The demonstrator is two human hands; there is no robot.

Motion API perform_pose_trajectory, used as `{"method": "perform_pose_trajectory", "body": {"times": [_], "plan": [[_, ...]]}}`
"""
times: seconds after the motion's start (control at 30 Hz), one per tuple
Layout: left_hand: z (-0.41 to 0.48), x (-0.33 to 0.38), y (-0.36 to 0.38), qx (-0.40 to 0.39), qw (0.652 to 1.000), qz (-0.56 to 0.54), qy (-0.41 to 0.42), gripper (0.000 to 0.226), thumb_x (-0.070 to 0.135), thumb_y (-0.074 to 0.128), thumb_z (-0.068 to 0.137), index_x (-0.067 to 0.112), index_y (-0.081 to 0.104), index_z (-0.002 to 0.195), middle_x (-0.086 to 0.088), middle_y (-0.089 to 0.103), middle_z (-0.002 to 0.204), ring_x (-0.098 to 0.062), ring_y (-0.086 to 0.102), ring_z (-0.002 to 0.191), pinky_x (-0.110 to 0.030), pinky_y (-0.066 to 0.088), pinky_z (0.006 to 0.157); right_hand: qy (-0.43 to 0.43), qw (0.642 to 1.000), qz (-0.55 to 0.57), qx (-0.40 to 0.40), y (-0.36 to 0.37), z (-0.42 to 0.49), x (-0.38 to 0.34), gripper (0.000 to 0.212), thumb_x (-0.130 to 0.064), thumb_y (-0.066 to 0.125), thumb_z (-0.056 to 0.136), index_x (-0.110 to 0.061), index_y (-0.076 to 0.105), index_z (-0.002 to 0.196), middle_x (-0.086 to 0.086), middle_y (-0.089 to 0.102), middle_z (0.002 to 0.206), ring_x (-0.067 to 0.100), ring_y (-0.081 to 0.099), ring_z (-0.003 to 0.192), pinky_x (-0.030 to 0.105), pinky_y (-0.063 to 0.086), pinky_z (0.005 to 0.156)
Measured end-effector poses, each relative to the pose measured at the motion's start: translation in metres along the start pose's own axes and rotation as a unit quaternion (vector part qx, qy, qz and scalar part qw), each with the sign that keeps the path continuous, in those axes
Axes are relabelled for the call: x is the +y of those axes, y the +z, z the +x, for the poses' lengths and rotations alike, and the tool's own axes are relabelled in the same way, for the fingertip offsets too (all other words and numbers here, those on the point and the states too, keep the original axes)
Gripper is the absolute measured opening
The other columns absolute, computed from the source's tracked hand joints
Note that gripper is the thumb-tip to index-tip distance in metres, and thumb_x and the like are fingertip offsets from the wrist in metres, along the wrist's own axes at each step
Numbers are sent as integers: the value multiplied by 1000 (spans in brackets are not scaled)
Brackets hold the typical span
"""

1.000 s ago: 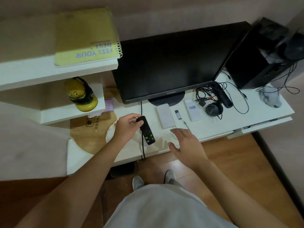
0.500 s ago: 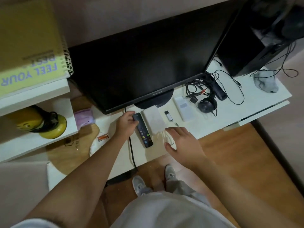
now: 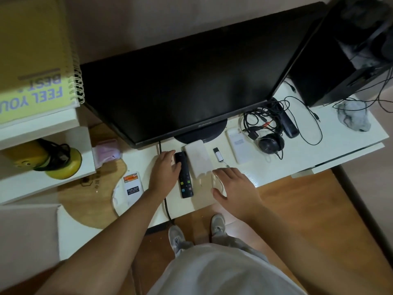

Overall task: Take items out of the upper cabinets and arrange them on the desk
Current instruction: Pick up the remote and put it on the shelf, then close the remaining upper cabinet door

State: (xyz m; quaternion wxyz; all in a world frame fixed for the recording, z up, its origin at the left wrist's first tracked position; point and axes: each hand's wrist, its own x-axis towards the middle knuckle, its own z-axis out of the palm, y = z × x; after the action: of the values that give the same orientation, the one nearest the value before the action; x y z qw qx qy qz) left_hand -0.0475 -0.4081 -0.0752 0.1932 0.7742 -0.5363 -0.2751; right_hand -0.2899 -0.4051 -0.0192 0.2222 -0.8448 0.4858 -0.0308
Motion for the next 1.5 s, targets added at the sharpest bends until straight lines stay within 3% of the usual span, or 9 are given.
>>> {"method": "perform_pose_trajectory", "body": {"times": [0.2, 0.3, 0.4, 0.57, 0.73, 0.97, 1.1, 1.27, 1.5], "plan": [[-51, -2, -9, 32, 986, 150, 65, 34, 31, 53, 101, 14, 62, 129, -6, 66, 127, -27, 61, 113, -41, 51, 95, -15, 999, 3, 28, -4, -14, 5, 41, -40, 57, 93, -18, 60, 129, -1, 64, 128, 23, 56, 121, 36, 48, 100], [-84, 2, -12, 30, 974, 210, 80, 44, 40, 37, 101, 16, 66, 124, -5, 67, 126, -27, 61, 114, -43, 48, 95, -29, 999, 3, 23, -3, -28, 9, 42, -39, 55, 93, -16, 60, 128, 1, 65, 126, 24, 56, 119, 38, 51, 97], [-125, 4, -13, 47, 965, 248, 78, 46, 43, 38, 99, 17, 69, 120, -4, 69, 124, -26, 62, 114, -41, 42, 98, -47, 999, -5, 4, 3, -39, 10, 43, -39, 57, 93, -15, 59, 128, 2, 64, 127, 25, 56, 120, 39, 52, 95], [-199, 0, -21, 75, 969, 234, 9, 47, 45, 38, 98, 15, 71, 115, -7, 69, 121, -28, 62, 113, -42, 46, 96, -121, 992, -16, -24, 21, -44, -11, 44, -39, 60, 93, -14, 61, 129, 5, 65, 127, 27, 58, 118, 41, 53, 95], [-274, -6, -39, 79, 965, 226, -108, 54, 52, 26, 101, 21, 63, 127, 2, 60, 132, -21, 53, 125, -40, 42, 106, -208, 975, -9, -75, 40, -38, -61, 44, -34, 62, 91, -10, 62, 127, 10, 66, 125, 32, 59, 116, 44, 53, 91], [-332, -31, -49, 107, 958, 194, -184, 67, 60, 14, 97, 28, 56, 137, 9, 57, 141, -13, 49, 131, -37, 38, 113, -250, 968, 0, -32, 46, -56, -128, 43, -33, 64, 89, -10, 63, 125, 9, 67, 120, 30, 60, 113, 40, 50, 90], [-351, -50, -52, 112, 965, 173, -162, 73, 65, 5, 96, 28, 58, 133, 9, 59, 137, -12, 53, 124, -36, 44, 108, -238, 970, -20, -46, 51, -77, -153, 47, -39, 53, 98, -15, 53, 138, 6, 59, 136, 27, 50, 127, 40, 43, 102], [-380, -80, -68, 144, 971, 164, -96, 52, 48, 35, 99, 16, 68, 123, -2, 69, 124, -19, 62, 113, -36, 50, 97, -190, 981, -31, -20, 68, -122, -169, 46, -40, 53, 97, -14, 55, 135, 5, 61, 132, 26, 52, 122, 39, 45, 101], [-407, -120, -84, 70, 974, 207, -51, 59, 53, 23, 99, 21, 58, 135, 1, 60, 137, -17, 53, 127, -35, 39, 107, -95, 995, -28, -11, 99, -210, -170, 51, -43, 52, 95, -16, 56, 138, 2, 60, 136, 23, 51, 127, 37, 46, 103]]}}
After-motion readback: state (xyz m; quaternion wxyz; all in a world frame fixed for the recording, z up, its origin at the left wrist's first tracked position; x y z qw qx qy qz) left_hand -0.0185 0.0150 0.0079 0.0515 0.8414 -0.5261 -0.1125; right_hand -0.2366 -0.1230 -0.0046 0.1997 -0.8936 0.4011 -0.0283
